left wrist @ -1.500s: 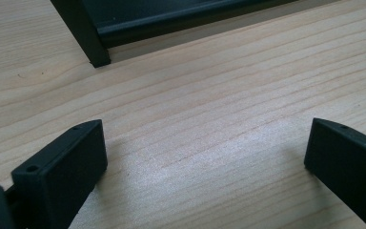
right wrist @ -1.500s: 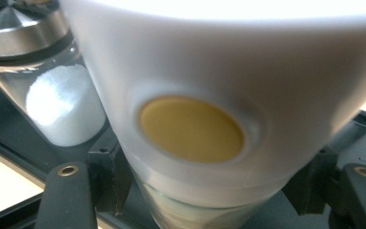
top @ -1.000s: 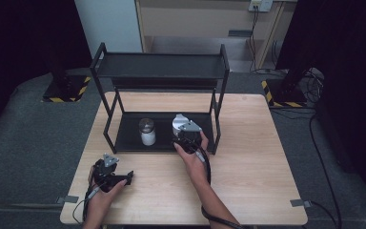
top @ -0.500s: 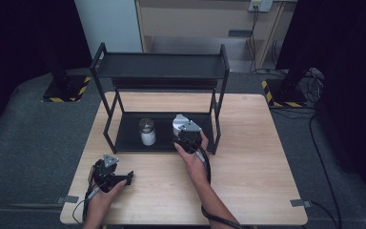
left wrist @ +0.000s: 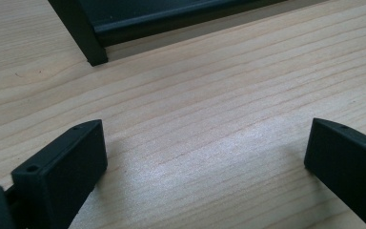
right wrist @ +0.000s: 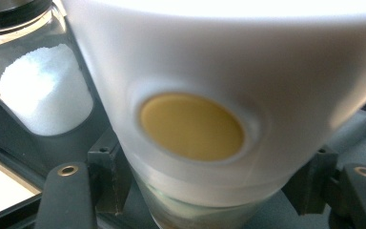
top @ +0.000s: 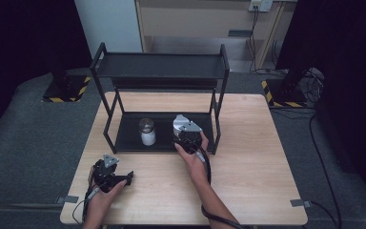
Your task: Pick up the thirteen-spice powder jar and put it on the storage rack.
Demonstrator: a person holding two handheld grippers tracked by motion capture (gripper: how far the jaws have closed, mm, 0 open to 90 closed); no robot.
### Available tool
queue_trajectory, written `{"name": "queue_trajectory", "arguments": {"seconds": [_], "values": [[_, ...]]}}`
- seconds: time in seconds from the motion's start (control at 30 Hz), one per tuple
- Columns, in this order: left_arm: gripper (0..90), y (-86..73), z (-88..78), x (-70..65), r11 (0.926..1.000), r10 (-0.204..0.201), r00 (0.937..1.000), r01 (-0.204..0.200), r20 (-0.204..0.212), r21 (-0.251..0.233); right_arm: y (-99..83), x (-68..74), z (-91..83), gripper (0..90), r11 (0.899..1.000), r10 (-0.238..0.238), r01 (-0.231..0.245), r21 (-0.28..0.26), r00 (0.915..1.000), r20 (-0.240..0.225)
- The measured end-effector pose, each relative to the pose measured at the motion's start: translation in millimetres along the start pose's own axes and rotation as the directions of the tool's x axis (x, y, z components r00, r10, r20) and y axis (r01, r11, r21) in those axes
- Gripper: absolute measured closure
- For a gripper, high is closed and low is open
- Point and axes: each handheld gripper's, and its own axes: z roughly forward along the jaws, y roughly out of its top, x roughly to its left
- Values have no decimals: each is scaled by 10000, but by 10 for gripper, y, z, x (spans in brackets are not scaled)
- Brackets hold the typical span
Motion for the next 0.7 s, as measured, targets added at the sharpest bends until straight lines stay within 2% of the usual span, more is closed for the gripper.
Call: {"name": "queue_trajectory", "arguments": {"seconds": [0.43, 0.7], "values": [[0, -3, -3, -5, 10000, -10, 10000, 10, -6, 0, -139, 3, -11, 307, 9987, 240, -239, -439, 9997, 8], [0, -3, -4, -5, 10000, -10, 10000, 10, -3, 0, -164, -14, -8, 297, 9982, 323, -326, -496, 9995, -62]]}}
